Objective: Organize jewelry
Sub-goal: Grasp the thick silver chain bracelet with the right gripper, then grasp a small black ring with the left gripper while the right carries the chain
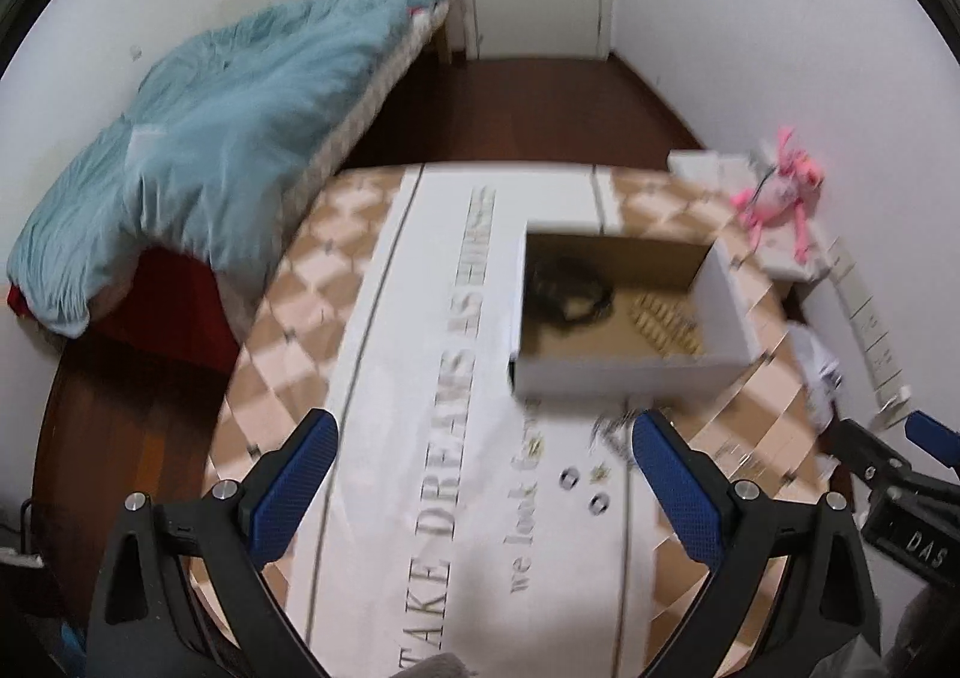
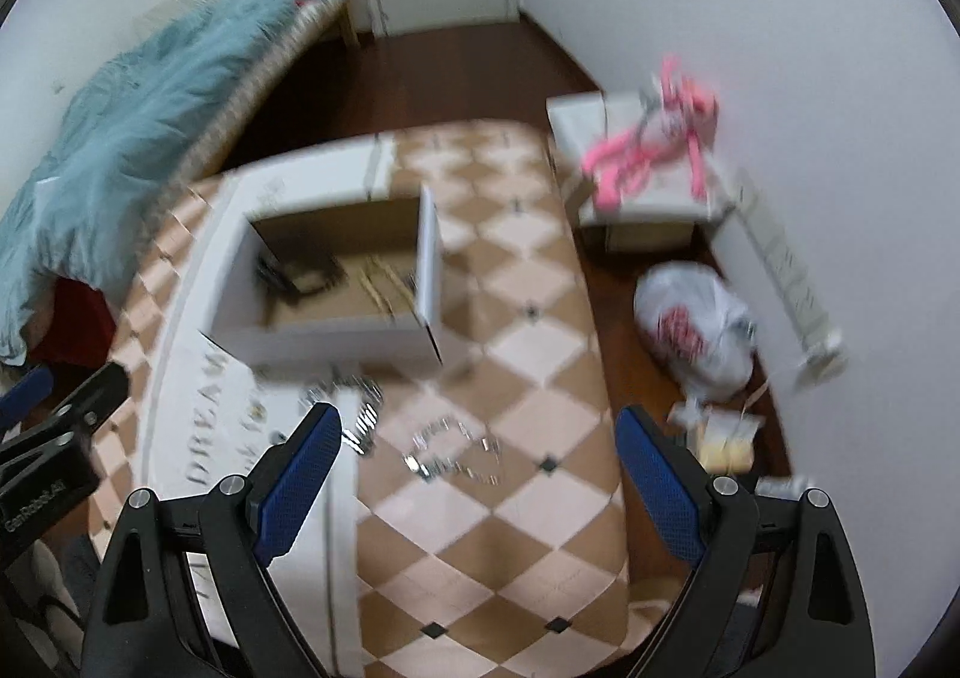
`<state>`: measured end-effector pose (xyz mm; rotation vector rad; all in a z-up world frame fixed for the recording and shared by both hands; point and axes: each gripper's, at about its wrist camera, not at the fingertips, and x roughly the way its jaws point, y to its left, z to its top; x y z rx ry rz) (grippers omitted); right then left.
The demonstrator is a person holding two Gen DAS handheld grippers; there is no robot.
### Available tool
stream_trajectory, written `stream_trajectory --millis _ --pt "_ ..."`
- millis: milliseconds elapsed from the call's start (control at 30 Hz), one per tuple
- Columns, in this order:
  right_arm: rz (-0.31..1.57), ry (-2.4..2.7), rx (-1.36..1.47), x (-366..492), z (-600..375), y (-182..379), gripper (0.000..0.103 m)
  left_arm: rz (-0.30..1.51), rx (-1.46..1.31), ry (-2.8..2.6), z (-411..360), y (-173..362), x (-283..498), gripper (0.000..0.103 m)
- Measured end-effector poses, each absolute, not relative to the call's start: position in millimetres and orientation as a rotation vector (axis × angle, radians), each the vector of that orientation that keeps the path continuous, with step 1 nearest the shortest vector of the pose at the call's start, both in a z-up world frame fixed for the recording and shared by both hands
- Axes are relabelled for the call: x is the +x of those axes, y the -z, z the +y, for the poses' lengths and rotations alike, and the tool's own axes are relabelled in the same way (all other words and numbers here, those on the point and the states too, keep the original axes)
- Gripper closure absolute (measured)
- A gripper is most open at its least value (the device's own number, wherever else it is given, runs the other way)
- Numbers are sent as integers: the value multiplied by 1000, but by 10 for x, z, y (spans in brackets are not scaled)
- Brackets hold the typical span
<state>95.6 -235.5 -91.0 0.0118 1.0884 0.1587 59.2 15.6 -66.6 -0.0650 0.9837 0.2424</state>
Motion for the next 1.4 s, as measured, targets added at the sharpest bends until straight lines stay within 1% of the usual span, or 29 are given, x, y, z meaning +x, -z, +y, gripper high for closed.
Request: stream_trajectory --millis 100,233,300,367,433,567,633,700,733,833,1033,1267,1400 --pt "1183 -169 101 991 -2472 1355 9 1053 -75 -259 193 1004 579 2" --pt "1233 -218 183 1003 -2444 1700 11 1121 -70 -286 239 1325 561 2" --pt "1235 -244 195 1049 -2355 1779 16 1142 -62 -297 260 1422 571 2" --pt "1238 -261 182 1111 -2233 1834 26 1159 -54 -315 288 1504 597 2" --pt "1237 -281 158 1199 -2090 1866 31 1169 -54 -327 324 1564 619 2" --pt "1222 -296 50 1366 -1753 1950 37 1188 -63 -345 406 1636 646 2" --pt "1232 -296 -8 1438 -1603 2047 38 1202 -70 -353 447 1676 650 2" --pt "1185 -289 -108 1421 -1463 2063 42 1211 -69 -356 466 1709 651 2" --pt "1167 -284 -145 1403 -1413 2064 49 1215 -65 -356 468 1722 649 3" --pt "1132 -297 -182 1356 -1328 2042 94 1226 -62 -341 443 1758 646 3" --pt "1161 -327 -44 1347 -1504 1904 95 1233 -64 -296 341 1769 651 2" --pt "1089 -363 86 1203 -1885 1352 95 1211 -80 -232 177 1686 639 2" --pt "1072 -375 117 1089 -2039 1163 95 1217 -93 -174 49 1706 644 3"
